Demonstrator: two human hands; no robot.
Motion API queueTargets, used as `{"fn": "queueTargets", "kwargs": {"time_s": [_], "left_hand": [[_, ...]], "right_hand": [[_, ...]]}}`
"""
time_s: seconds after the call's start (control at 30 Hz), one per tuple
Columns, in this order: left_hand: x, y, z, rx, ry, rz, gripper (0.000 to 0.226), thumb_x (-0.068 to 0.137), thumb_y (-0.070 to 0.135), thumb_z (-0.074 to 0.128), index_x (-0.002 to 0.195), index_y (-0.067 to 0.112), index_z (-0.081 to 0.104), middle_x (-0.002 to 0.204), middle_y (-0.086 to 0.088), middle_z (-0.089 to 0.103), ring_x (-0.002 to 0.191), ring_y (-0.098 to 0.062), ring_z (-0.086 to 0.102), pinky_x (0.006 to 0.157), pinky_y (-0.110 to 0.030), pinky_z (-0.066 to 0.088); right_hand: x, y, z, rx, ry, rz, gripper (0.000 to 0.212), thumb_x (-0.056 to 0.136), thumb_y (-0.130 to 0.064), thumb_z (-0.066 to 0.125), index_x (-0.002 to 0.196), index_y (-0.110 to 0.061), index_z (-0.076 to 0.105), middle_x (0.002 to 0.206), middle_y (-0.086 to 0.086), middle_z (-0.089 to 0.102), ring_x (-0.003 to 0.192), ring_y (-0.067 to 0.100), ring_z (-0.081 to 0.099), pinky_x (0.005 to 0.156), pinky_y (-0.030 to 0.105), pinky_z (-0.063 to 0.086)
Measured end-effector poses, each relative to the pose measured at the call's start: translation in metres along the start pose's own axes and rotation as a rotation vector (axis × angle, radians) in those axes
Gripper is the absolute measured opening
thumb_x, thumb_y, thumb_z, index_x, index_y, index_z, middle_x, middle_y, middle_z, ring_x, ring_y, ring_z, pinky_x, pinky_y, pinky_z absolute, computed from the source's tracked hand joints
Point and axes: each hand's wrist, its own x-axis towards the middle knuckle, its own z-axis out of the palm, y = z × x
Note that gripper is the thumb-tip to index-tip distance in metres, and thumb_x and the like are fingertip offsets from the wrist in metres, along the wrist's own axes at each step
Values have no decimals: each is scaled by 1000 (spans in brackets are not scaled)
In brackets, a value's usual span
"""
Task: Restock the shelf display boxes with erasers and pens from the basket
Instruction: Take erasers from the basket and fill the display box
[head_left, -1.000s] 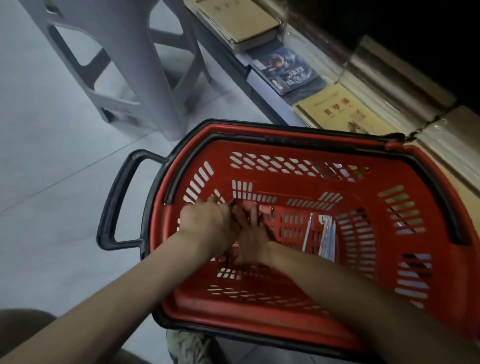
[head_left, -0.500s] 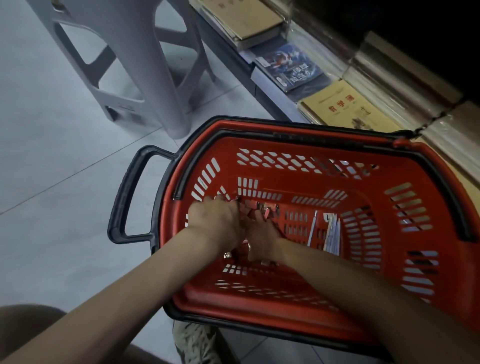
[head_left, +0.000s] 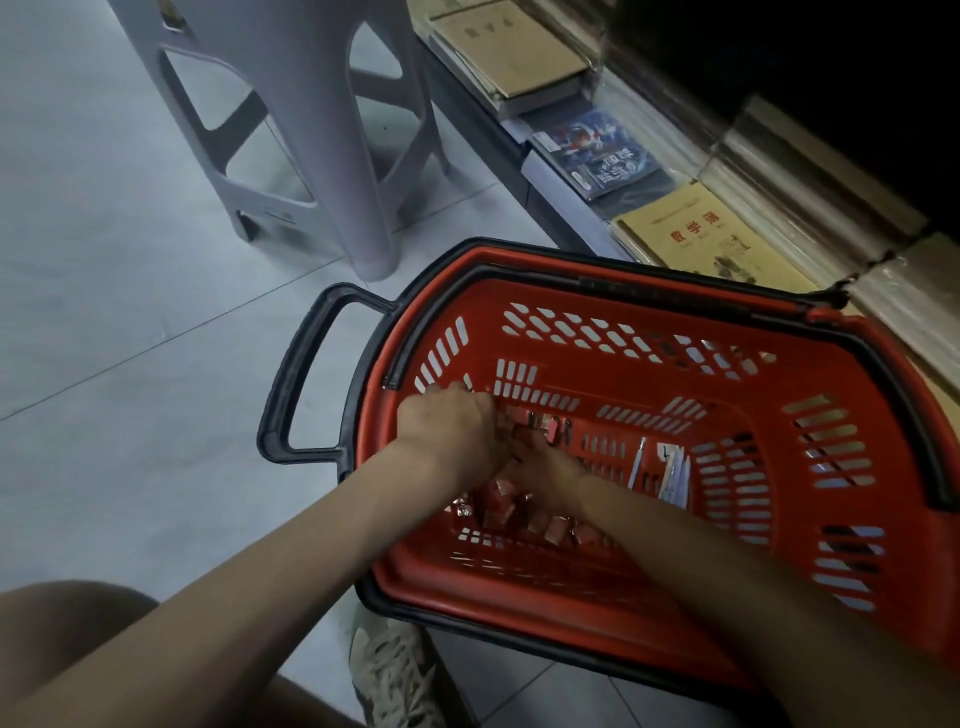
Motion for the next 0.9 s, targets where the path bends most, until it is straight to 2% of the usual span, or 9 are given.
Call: {"fn": "queueTargets", "kwargs": {"time_s": [0.07, 0.13, 0.27, 0.37, 0.5, 0.6, 0.7, 0.77, 0.9], "left_hand": [[1, 0, 0, -50, 26, 16, 45, 100, 55, 50, 126, 22, 64, 116, -6, 64, 108, -29, 63, 75, -37, 45], [4, 0, 0, -162, 55, 25, 40, 98, 53, 52, 117, 21, 67, 106, -4, 68, 98, -27, 66, 73, -35, 48], [11, 1, 0, -631, 4, -9, 34, 102, 42, 51, 106, 14, 70, 95, -6, 73, 88, -23, 70, 78, -38, 56], [7, 5, -1, -1194, -181, -135, 43, 104, 46, 48, 118, 11, 67, 109, -12, 72, 98, -26, 68, 88, -44, 56], [1, 19, -6, -1869, -612, -226, 63, 96, 63, 49, 126, 10, 66, 128, -23, 66, 113, -42, 68, 88, -57, 58], [-10, 43, -21, -2112, -817, -74, 67, 91, 62, 54, 123, 5, 66, 136, -25, 58, 120, -56, 60, 98, -68, 50], [-36, 72, -49, -2164, -756, 110, 54, 94, 53, 45, 120, 13, 69, 129, -18, 68, 113, -44, 66, 97, -62, 53], [-53, 87, -66, -2215, -647, 156, 40, 91, 41, 45, 107, 15, 72, 107, -11, 75, 97, -31, 71, 84, -48, 59], [-82, 107, -90, -2292, -581, 160, 36, 94, 40, 48, 90, 13, 71, 85, -8, 72, 73, -26, 70, 70, -33, 55]], "right_hand": [[-10, 8, -11, 302, 60, 108, 72, 93, -16, 63, 157, -21, 31, 160, 3, 34, 146, 36, 36, 109, 47, 44], [-25, 16, -23, 613, 95, 226, 66, 81, -4, 72, 141, -23, 51, 138, 2, 56, 123, 29, 60, 91, 39, 55], [-67, 31, -63, 919, 295, 349, 61, 83, -20, 78, 136, -27, 48, 126, -1, 57, 109, 15, 56, 80, 24, 46], [-103, 46, -103, 1039, 400, 439, 47, 78, -14, 83, 108, -28, 48, 108, -2, 57, 87, 12, 57, 57, 13, 44], [-154, 51, -179, 1034, 560, 410, 47, 73, -10, 81, 102, -26, 47, 96, -3, 60, 81, 12, 61, 57, 23, 47], [-179, 46, -221, 964, 644, 367, 46, 70, -9, 76, 99, -28, 46, 92, -2, 60, 79, 12, 58, 61, 25, 45], [-203, 38, -243, 860, 681, 373, 45, 70, -13, 73, 100, -29, 44, 93, -1, 56, 83, 16, 57, 67, 37, 49], [-222, 36, -253, 797, 674, 385, 47, 72, -16, 73, 101, -32, 41, 96, 0, 52, 84, 19, 56, 67, 45, 51], [-269, 30, -275, 733, 612, 402, 52, 73, -18, 79, 108, -29, 43, 103, 1, 48, 91, 16, 54, 74, 41, 52]]}}
